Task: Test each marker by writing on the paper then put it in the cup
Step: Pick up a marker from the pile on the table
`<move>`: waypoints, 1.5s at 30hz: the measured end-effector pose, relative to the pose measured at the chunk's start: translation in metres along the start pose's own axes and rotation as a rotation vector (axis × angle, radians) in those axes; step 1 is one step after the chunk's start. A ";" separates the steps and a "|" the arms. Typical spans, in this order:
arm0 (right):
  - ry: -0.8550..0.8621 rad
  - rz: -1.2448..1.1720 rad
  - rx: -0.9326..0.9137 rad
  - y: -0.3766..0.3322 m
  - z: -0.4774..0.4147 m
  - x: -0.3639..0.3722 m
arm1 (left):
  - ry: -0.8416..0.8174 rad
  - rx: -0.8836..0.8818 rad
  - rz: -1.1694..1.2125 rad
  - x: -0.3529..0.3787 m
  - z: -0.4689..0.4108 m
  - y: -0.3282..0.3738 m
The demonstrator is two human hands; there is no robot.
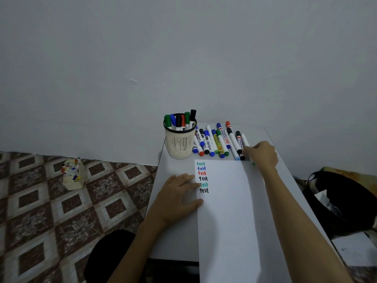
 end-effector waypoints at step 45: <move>-0.567 -1.303 0.279 -0.049 0.142 -0.008 | 0.171 -0.024 -0.116 -0.020 -0.003 0.001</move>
Point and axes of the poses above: each hand's wrist, its own z-axis away from the middle knuckle, its own x-axis out of the palm, y = z × x, the point moved 8 cm from there along -z, towards the middle knuckle, and after that the axes turned 15 degrees about y, right-handed, at the moved point
